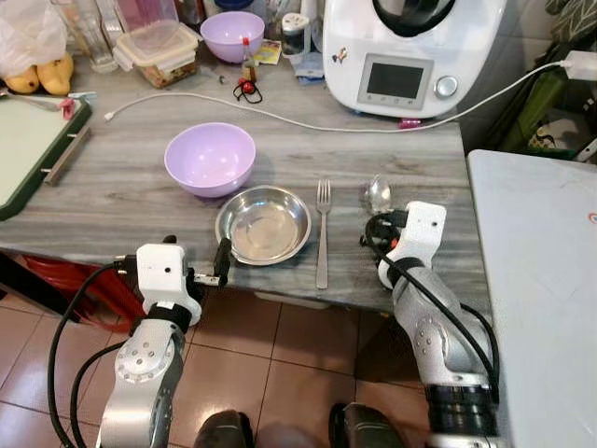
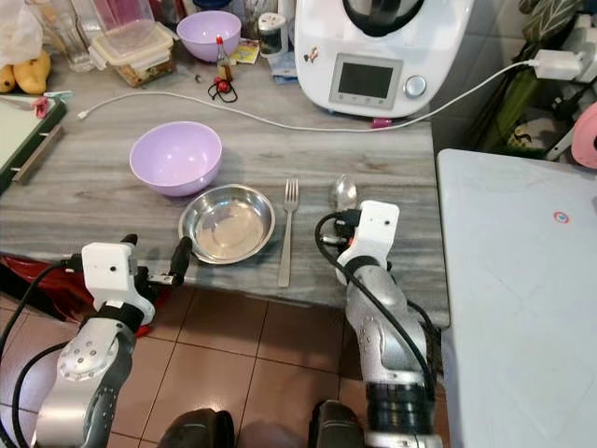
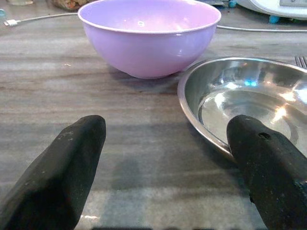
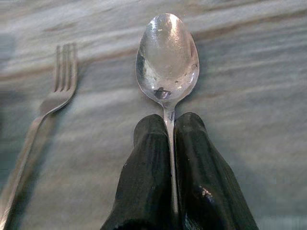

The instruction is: Setting the table

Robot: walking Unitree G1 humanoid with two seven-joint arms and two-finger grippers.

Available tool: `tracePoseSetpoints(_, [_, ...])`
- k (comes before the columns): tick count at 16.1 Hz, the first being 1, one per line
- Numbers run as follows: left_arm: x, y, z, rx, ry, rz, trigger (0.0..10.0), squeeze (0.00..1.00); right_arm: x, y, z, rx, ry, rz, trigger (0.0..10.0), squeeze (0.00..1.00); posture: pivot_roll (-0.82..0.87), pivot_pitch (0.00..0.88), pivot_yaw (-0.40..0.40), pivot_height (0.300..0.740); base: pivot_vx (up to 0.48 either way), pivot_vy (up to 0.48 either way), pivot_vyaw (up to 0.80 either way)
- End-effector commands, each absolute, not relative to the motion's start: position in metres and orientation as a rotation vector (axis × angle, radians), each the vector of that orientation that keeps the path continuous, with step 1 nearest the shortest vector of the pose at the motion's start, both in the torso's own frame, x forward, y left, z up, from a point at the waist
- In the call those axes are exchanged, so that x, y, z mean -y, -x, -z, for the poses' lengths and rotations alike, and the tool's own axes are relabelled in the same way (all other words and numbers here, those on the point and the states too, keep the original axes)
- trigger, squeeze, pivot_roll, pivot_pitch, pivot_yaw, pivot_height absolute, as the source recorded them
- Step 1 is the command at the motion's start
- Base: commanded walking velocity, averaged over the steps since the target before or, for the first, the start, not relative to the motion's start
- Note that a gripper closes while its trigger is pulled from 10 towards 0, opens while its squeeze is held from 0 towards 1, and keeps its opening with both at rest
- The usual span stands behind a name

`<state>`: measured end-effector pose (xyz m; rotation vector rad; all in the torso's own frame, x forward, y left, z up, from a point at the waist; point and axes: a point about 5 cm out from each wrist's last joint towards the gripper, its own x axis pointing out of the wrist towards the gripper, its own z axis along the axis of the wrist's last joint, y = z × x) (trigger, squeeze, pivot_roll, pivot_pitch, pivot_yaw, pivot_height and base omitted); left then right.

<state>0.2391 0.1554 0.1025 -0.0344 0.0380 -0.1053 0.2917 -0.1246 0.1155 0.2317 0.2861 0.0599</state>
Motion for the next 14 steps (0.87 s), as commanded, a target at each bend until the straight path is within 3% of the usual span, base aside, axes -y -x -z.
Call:
tracePoseSetpoints(1, [-0.155, -0.24, -0.1, -0.044, 0.034, 0.121, 10.0, 0.0, 0.121, -0.283, -0.106, -0.358, -0.242, -0.094, 10.0, 0.0, 0.01, 0.127, 0.024, 0.74, 0.0, 0.0, 0.0])
tracePoseSetpoints(14, [-0.147, -0.245, -0.098, -0.043, 0.048, 0.151, 10.0, 0.0, 0.112, -0.287, -0.109, -0.404, -0.291, -0.136, 10.0, 0.0, 0.0, 0.11, 0.021, 0.74, 0.0, 0.0, 0.0])
